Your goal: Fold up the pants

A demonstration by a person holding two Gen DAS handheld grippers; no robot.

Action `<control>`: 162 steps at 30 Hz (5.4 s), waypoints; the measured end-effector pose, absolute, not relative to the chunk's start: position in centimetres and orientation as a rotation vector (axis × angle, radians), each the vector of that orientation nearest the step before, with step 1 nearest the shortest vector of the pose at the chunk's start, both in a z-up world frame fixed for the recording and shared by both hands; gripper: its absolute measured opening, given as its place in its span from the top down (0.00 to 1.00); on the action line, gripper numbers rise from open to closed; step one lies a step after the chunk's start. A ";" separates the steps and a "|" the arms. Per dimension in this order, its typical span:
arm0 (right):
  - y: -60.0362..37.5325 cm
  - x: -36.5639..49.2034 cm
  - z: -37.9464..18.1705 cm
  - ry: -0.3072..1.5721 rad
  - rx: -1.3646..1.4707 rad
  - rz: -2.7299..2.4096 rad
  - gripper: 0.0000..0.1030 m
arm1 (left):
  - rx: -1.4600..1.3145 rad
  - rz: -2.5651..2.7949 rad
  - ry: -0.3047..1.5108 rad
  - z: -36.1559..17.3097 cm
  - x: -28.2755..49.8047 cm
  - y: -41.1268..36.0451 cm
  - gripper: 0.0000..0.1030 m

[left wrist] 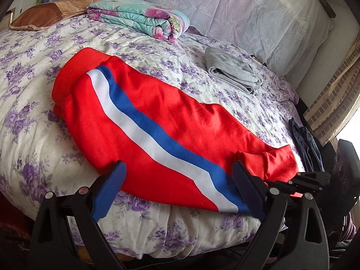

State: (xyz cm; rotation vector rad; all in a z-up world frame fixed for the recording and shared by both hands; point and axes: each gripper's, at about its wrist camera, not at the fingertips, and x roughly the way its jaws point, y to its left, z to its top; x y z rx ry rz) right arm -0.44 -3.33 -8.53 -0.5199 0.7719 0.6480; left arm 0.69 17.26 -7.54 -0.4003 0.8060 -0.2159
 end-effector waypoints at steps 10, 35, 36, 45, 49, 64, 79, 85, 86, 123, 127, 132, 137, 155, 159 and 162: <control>-2.4 0.1 -10.4 0.771 -0.636 0.550 0.59 | -0.418 -0.218 0.809 -7.4 0.9 17.2 0.11; -5.5 0.2 -5.7 0.704 -0.355 0.606 0.51 | -0.427 -0.219 0.798 -7.1 0.2 18.1 0.10; -5.7 0.2 -5.7 0.713 -0.367 0.596 0.53 | -0.427 -0.218 0.797 -7.1 0.3 18.1 0.10; -5.0 1.7 -8.4 0.776 -0.432 0.589 0.64 | -0.417 -0.222 0.804 -7.1 0.1 17.5 0.10; -4.2 0.7 -7.7 0.759 -0.469 0.616 0.66 | -0.423 -0.219 0.804 -7.1 0.1 17.7 0.10; -4.1 2.9 -5.5 0.747 -0.342 0.616 0.90 | -0.439 -0.211 0.797 -7.0 0.0 18.5 0.10; -3.6 1.6 -8.2 0.767 -0.315 0.691 0.66 | -0.268 -0.289 0.806 -5.3 2.1 12.4 0.10; -11.5 0.2 -3.8 0.675 -0.187 0.547 0.60 | -0.303 -0.276 0.860 -6.8 4.0 12.1 0.10; -12.8 1.0 -4.1 0.698 -0.142 0.522 0.60 | -0.305 -0.266 0.851 -6.6 3.8 12.3 0.10; -20.6 -2.3 -6.3 0.633 0.154 0.471 0.48 | -0.890 -0.252 0.674 -9.6 6.3 23.7 0.88; -22.7 -2.4 -6.0 0.609 0.184 0.423 0.48 | -0.794 -0.181 0.630 -7.0 5.4 22.1 0.88; -25.6 -2.9 -4.9 0.555 0.201 0.342 0.48 | -0.223 -0.210 0.585 0.8 3.4 10.1 0.88; -27.7 -2.9 -5.4 0.558 0.236 0.301 0.48 | 0.192 -0.407 0.743 -0.7 0.9 -2.7 0.23; -20.9 3.1 -7.3 0.832 0.345 0.559 0.33 | -0.086 -0.564 0.903 -4.3 2.9 -0.4 0.06; -19.2 3.9 -9.6 0.927 0.309 0.549 0.50 | -0.084 -0.563 0.882 -4.4 2.5 0.0 0.06; -19.3 2.9 -8.0 0.878 0.353 0.618 0.82 | -0.092 -0.545 0.876 -4.5 2.4 0.5 0.06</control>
